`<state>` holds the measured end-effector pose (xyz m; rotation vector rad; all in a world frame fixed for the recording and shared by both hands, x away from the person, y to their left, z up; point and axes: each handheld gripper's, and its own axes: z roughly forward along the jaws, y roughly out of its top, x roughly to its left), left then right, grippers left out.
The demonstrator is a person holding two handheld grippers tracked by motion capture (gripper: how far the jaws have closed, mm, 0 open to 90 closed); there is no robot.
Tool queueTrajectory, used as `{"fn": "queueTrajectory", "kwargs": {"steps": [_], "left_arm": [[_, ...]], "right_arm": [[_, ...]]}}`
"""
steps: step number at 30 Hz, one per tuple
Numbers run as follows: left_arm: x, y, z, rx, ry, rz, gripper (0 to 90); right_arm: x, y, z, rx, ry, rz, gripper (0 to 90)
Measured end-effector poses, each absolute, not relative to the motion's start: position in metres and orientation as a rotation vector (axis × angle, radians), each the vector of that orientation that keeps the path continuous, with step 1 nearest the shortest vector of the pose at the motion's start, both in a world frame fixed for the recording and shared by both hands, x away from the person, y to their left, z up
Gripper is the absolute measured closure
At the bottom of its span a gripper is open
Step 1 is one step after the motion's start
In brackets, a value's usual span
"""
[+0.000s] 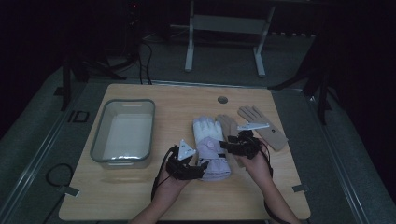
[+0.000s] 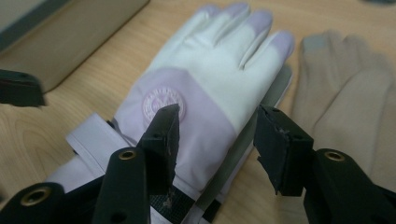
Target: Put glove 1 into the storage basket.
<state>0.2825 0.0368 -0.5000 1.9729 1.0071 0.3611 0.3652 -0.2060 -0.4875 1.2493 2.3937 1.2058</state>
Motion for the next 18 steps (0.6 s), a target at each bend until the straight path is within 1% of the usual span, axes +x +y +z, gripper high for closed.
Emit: {"fn": "queueTrajectory", "kwargs": {"steps": [2, 4, 7, 10, 15, 17, 18], "left_arm": [[0.288, 0.036, -0.51, 2.014, 1.054, 0.324, 28.7], [0.295, 0.04, -0.522, 2.014, 1.125, 0.206, 27.8], [0.296, 0.042, -0.535, 2.013, 1.154, 0.111, 27.2], [0.297, 0.039, -0.542, 2.041, 1.149, 0.087, 26.5], [0.303, 0.038, -0.552, 2.035, 1.15, 0.025, 26.4], [0.304, 0.039, -0.555, 2.035, 1.145, 0.014, 26.6], [0.304, 0.039, -0.555, 2.037, 1.136, 0.017, 26.7]], "right_arm": [[0.366, -0.206, -0.494, 1.279, 2.398, 1.2, 49.2], [0.367, -0.206, -0.501, 1.31, 2.417, 1.196, 47.8], [0.37, -0.208, -0.515, 1.352, 2.475, 1.207, 45.6], [0.376, -0.212, -0.529, 1.431, 2.529, 1.217, 44.2], [0.38, -0.216, -0.543, 1.508, 2.571, 1.22, 44.0], [0.381, -0.216, -0.547, 1.501, 2.596, 1.249, 50.6], [0.382, -0.215, -0.548, 1.495, 2.607, 1.255, 51.9]]}}
